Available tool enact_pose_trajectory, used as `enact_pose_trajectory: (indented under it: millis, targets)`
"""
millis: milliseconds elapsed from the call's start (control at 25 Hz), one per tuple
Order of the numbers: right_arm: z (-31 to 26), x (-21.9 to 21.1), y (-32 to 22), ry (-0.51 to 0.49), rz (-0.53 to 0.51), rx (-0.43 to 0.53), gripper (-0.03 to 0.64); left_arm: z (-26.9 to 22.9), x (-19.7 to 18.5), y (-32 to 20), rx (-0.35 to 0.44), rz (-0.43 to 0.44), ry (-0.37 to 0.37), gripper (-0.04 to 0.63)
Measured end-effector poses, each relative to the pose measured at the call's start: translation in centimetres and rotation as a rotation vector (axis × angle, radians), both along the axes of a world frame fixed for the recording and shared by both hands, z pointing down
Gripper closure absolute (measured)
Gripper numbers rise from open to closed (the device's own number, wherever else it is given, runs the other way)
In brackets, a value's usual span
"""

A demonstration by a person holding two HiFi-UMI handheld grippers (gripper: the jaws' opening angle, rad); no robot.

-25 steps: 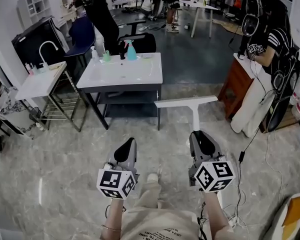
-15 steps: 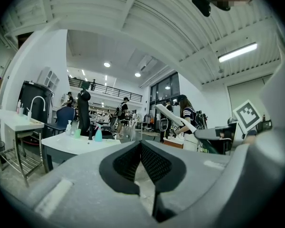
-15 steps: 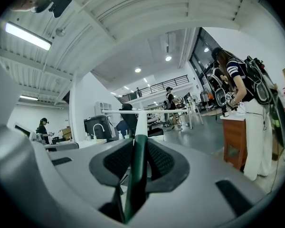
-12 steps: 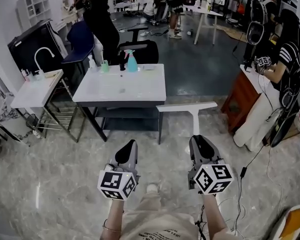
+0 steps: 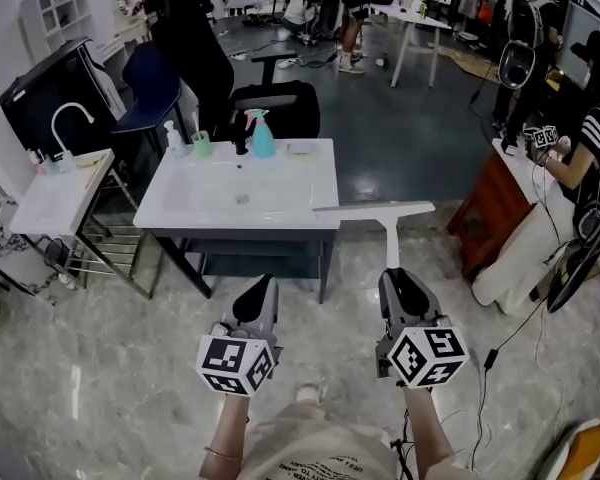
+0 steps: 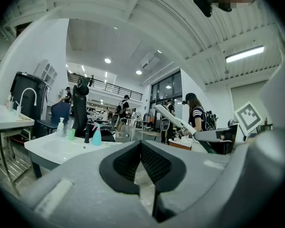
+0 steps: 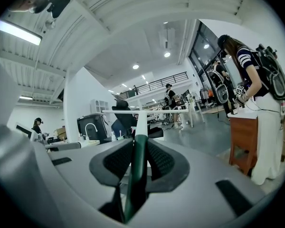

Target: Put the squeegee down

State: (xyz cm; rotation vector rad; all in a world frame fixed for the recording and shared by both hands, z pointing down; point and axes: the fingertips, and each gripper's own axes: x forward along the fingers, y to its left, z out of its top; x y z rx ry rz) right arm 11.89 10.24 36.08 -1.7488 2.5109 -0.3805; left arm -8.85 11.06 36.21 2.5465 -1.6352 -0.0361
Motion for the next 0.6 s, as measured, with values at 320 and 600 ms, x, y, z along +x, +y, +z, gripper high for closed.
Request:
enact_pose_trajectory:
  millis: [320,600]
  targets:
    - [1.2,-0.4,-4.5,-0.019,0.027,-0.026,0.523,0.9,-0.4,-4.7,-0.018,0.030,-0.011,0.572]
    - [2.0,-0.9,-7.6,-0.027,0.032,-0.047,0.523,1.9,-0.8,-7.6,-0.042,0.032,-0.003,0.572]
